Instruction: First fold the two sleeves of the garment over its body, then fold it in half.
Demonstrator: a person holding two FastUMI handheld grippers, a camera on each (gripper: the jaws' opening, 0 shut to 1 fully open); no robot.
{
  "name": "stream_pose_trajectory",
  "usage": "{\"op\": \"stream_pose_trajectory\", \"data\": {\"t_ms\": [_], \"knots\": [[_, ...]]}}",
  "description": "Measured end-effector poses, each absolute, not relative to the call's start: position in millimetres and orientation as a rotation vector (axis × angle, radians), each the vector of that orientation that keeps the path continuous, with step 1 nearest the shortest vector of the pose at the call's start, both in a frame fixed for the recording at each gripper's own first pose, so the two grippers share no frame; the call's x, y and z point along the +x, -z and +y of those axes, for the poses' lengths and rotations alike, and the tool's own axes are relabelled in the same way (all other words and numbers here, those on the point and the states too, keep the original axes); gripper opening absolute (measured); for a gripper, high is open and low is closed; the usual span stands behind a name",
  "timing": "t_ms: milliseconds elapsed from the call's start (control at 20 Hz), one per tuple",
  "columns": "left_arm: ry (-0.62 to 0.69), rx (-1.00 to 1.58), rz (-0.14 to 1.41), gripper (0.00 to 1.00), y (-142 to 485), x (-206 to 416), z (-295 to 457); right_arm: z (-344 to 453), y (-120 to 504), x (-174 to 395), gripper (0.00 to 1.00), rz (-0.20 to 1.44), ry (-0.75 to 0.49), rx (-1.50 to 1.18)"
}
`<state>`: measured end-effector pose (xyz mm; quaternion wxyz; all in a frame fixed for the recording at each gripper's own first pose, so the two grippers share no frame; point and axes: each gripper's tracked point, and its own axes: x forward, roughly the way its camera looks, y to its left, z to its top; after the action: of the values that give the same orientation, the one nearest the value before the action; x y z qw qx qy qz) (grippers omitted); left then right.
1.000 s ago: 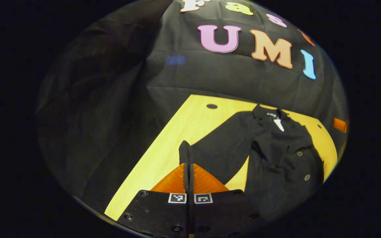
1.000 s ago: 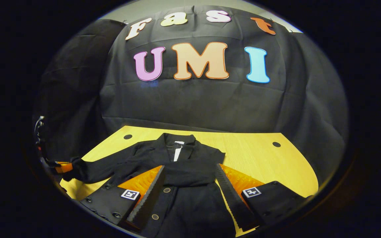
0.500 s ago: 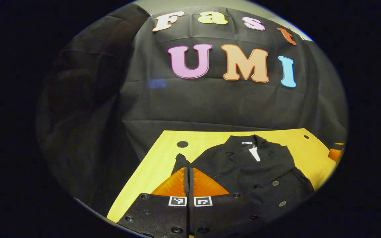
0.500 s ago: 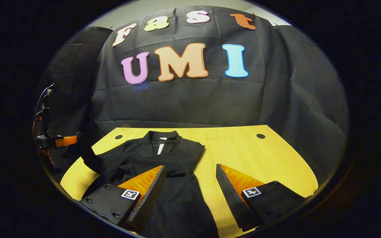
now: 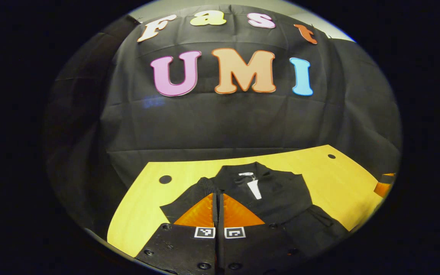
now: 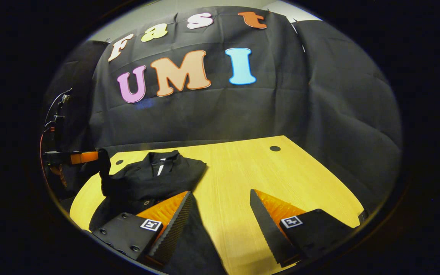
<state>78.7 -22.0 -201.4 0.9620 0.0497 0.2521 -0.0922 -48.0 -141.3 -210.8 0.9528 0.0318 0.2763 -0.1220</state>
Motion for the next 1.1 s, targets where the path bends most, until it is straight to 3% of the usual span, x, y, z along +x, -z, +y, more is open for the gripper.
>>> {"op": "stream_pose_trajectory", "data": {"t_ms": [600, 900, 950, 1050, 1100], "knots": [[0.338, 0.139, 0.566, 0.0, 241.1, 103.6, -150.3, -203.0, 218.7, -83.2, 0.97, 0.593, 0.324, 0.093], [0.309, 0.179, 0.575, 0.0, 254.8, 114.9, -170.9, -205.1, 224.9, -76.5, 0.98, 0.609, 0.277, 0.086], [0.339, 0.16, 0.571, 0.04, 251.8, 112.3, -182.5, -202.6, 226.1, -73.9, 0.98, 0.611, 0.256, 0.087], [0.352, 0.148, 0.551, 0.68, 237.2, 102.2, -185.9, -192.0, 229.0, -66.7, 0.94, 0.613, 0.201, 0.091], [0.332, 0.169, 0.54, 1.0, 222.6, 95.5, -176.5, -186.7, 230.4, -64.0, 0.98, 0.613, 0.171, 0.09]]}}
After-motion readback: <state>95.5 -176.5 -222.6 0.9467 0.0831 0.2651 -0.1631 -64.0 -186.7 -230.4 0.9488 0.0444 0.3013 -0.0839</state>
